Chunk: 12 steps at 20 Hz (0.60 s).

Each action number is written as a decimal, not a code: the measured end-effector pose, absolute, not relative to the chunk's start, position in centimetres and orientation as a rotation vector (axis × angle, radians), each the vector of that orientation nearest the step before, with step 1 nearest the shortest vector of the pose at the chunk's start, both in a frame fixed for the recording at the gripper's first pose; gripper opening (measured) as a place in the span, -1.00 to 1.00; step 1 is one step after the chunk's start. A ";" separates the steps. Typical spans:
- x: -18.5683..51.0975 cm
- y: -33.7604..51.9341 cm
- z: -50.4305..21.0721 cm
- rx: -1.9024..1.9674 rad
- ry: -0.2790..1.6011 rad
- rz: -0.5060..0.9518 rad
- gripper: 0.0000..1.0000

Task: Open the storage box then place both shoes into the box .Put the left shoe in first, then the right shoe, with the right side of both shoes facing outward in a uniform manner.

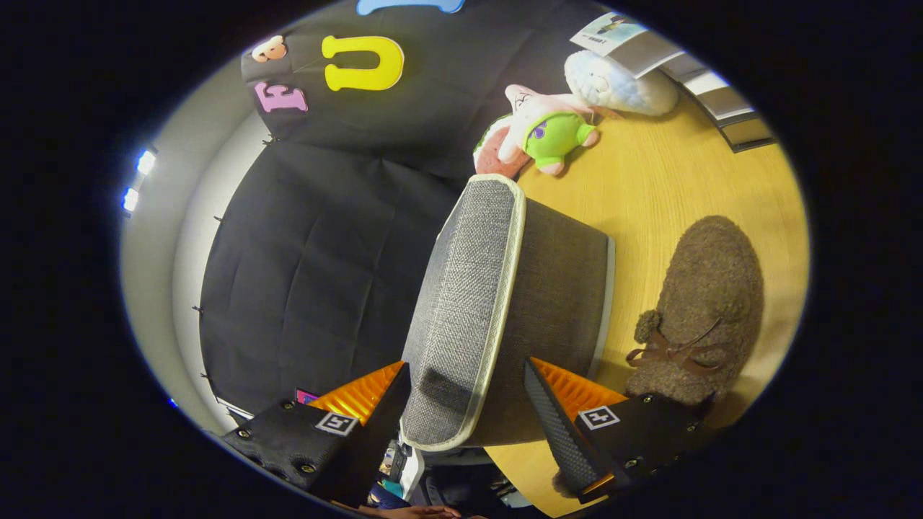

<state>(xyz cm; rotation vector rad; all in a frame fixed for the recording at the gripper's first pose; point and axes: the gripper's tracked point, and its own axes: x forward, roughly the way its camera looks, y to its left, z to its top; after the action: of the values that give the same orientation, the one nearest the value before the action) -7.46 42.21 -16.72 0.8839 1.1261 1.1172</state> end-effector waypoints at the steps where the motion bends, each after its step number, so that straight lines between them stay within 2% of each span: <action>1: -7.8 42.5 -16.7 0.897 1.145 1.121 0.90; 2: -7.8 42.8 -16.3 0.936 1.153 1.128 0.89; 3: -7.9 43.0 -16.2 0.951 1.168 1.120 0.63; 5: -7.8 42.6 -15.6 0.979 1.173 1.122 0.35; 6: -8.1 42.7 -15.3 0.977 1.174 1.143 0.07; 7: -7.7 42.8 -15.3 0.999 1.158 1.122 0.00; 9: -6.7 42.3 -14.0 1.073 1.133 1.077 -0.73; 11: -6.7 42.7 -13.6 1.054 1.120 1.068 -0.96; 12: -6.8 42.9 -13.5 1.035 1.125 1.064 -0.96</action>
<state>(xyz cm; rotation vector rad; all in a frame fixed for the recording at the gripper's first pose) -6.84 42.93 -13.52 1.0346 1.1246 1.0642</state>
